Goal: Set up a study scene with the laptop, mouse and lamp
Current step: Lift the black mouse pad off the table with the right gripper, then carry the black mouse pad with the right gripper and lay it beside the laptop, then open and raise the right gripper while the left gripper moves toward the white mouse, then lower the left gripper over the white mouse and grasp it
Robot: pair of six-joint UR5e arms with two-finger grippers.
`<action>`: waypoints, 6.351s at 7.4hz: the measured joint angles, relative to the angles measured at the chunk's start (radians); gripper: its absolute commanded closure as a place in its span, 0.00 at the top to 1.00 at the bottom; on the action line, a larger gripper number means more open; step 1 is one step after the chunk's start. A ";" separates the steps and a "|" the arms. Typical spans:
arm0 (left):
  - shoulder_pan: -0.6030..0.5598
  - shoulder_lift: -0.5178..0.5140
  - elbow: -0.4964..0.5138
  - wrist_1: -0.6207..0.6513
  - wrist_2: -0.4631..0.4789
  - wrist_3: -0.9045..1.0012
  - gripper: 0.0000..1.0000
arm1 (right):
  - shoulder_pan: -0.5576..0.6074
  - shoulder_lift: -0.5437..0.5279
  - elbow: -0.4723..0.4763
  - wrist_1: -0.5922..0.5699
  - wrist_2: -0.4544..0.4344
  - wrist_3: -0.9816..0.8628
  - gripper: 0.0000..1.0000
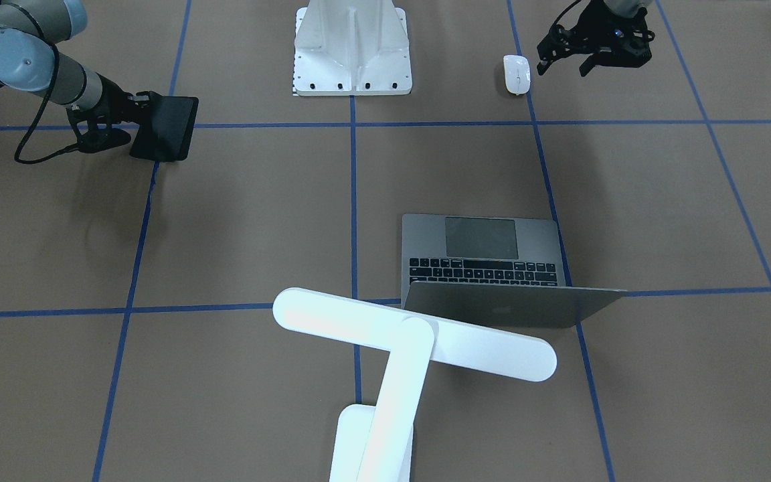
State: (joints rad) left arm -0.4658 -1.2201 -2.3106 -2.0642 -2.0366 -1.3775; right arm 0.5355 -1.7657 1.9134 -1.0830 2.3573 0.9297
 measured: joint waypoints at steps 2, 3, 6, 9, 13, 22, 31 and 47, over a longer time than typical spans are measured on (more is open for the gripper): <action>0.000 0.000 -0.001 -0.004 0.000 0.000 0.99 | 0.004 0.000 0.010 0.000 -0.006 -0.019 0.08; -0.001 0.001 -0.001 -0.005 -0.001 0.000 0.99 | 0.015 0.000 0.023 0.000 -0.008 -0.022 0.08; -0.001 0.001 -0.003 -0.006 -0.002 -0.001 0.99 | 0.110 0.000 0.110 0.000 -0.009 -0.023 0.08; -0.001 0.001 -0.004 -0.011 -0.005 -0.043 0.99 | 0.213 0.070 0.143 -0.058 -0.005 -0.046 0.08; 0.001 0.000 -0.001 -0.023 -0.005 -0.090 0.99 | 0.320 0.555 0.059 -0.702 -0.003 -0.323 0.08; 0.001 -0.010 0.034 -0.024 -0.005 -0.090 1.00 | 0.331 1.024 -0.204 -1.087 0.004 -0.377 1.00; 0.199 -0.034 0.126 -0.047 -0.008 -0.149 0.99 | 0.323 0.882 -0.192 -0.802 -0.092 -0.553 1.00; 0.295 -0.142 0.254 -0.044 -0.057 -0.017 0.91 | 0.281 0.870 -0.178 -0.796 -0.168 -0.554 1.00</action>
State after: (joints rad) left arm -0.1706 -1.3623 -2.0565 -2.1085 -2.0939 -1.3944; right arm 0.8164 -0.8959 1.7349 -1.8791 2.1890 0.3759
